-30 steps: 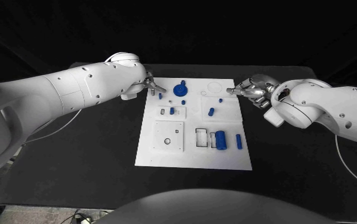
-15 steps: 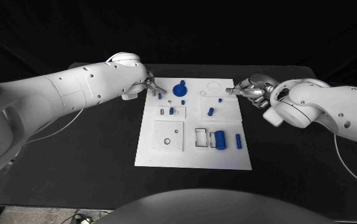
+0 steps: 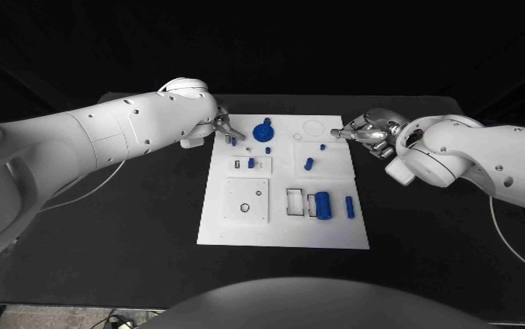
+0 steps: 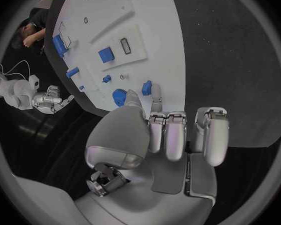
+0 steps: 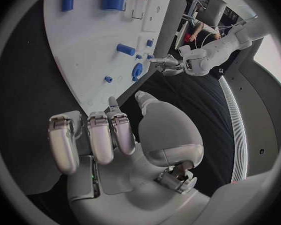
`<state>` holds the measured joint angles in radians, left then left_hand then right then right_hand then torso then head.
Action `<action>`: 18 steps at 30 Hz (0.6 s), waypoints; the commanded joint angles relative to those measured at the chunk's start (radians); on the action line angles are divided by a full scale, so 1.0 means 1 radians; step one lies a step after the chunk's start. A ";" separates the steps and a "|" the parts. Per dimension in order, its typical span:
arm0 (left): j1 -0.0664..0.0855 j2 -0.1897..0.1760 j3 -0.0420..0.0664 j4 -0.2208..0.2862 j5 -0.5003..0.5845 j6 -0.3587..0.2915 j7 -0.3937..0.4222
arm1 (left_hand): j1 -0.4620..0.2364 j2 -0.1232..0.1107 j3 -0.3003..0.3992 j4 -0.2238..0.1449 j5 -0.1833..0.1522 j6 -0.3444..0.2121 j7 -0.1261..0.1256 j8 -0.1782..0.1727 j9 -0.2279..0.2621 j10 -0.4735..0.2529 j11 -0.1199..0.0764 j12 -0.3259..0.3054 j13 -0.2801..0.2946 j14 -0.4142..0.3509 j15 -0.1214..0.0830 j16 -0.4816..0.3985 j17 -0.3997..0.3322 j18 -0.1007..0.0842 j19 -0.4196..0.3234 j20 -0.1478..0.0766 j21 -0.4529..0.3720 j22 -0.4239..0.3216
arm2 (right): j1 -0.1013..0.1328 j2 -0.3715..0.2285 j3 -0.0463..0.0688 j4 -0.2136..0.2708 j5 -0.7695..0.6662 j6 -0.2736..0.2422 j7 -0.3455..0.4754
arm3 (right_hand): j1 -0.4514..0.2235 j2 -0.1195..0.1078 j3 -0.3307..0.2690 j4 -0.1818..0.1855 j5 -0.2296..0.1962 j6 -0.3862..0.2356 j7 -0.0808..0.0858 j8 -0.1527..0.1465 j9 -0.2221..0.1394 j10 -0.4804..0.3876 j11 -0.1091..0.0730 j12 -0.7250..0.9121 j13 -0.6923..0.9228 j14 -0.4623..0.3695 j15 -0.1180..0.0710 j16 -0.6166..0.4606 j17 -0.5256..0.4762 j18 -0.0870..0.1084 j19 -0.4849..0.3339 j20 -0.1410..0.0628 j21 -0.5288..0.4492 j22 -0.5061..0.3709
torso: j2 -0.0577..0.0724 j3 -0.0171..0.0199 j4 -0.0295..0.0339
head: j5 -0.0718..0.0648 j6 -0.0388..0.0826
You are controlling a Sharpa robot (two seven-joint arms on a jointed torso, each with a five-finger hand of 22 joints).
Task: Assemble the parts on the task board
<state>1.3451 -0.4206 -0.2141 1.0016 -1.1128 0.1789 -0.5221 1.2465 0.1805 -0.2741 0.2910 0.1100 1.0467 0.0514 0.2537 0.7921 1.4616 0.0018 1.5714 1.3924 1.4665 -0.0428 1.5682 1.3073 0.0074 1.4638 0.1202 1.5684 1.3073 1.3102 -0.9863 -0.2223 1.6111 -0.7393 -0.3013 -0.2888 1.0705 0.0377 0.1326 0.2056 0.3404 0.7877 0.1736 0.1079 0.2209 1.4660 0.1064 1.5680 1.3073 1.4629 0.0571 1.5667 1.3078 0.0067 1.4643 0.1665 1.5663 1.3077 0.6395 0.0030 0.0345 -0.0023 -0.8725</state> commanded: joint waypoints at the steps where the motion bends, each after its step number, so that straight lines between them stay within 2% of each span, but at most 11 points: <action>1: 0.000 0.003 0.000 0.000 0.009 0.027 0.012 | 0.007 0.004 0.008 -0.001 0.002 -0.007 0.000 0.005 0.002 0.109 -0.007 -0.001 0.178 0.104 -0.002 0.003 0.264 -0.007 0.107 0.006 0.002 0.263 | -0.001 0.001 0.000 0.000 -0.006 0.016 -0.001 | 0.008 -0.001 -0.006 0.002 0.000 0.000 0.009 0.007 0.001 0.105 0.008 0.003 0.263 0.108 0.007 0.004 0.263 -0.007 0.106 0.005 0.004 0.263 | 0.000 0.0000 0.0005 | -0.002 0.000; 15: -0.001 0.003 0.000 0.002 0.009 0.033 0.007 | 0.007 0.012 0.009 0.001 0.001 -0.004 0.000 0.007 0.002 0.109 -0.007 -0.001 0.178 0.104 -0.002 0.003 0.264 -0.007 0.107 0.006 0.002 0.263 | -0.001 0.000 0.000 0.001 -0.006 0.018 -0.005 | 0.008 -0.001 -0.006 0.002 0.000 0.000 0.009 0.007 0.001 0.105 0.008 0.003 0.263 0.108 0.007 0.004 0.263 -0.007 0.106 0.005 0.004 0.263 | 0.000 -0.0008 0.0008 | -0.004 0.000; 18: -0.001 0.004 0.000 0.002 0.009 0.033 0.007 | 0.005 0.020 0.010 0.002 0.001 -0.004 0.000 0.007 0.003 0.109 -0.007 -0.001 0.178 0.104 -0.002 0.003 0.264 -0.007 0.107 0.007 0.002 0.263 | -0.001 0.000 0.000 0.001 -0.006 0.019 -0.006 | 0.008 -0.001 -0.006 0.002 0.000 0.000 0.009 0.007 0.001 0.105 0.008 0.003 0.263 0.108 0.007 0.004 0.263 -0.007 0.106 0.005 0.004 0.263 | 0.000 -0.0003 0.0012 | -0.003 0.000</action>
<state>1.3442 -0.4200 -0.2141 1.0022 -1.1085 0.1939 -0.5217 1.2500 0.1846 -0.2688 0.2911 0.1100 1.0467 0.0514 0.2576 0.7929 1.4615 0.0019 1.5714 1.4145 1.4665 -0.0428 1.5682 1.3081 0.0075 1.4638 0.1201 1.5684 1.3073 1.3102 -0.9868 -0.2223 1.6109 -0.7393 -0.2987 -0.2916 1.0705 0.0377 0.1326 0.2056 0.3404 0.7877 0.1736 0.1079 0.2207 1.4660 0.1064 1.5680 1.3076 1.4629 0.0571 1.5667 1.3076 0.0066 1.4643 0.1665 1.5663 1.3075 0.6393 0.0024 0.0353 -0.0063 -0.8725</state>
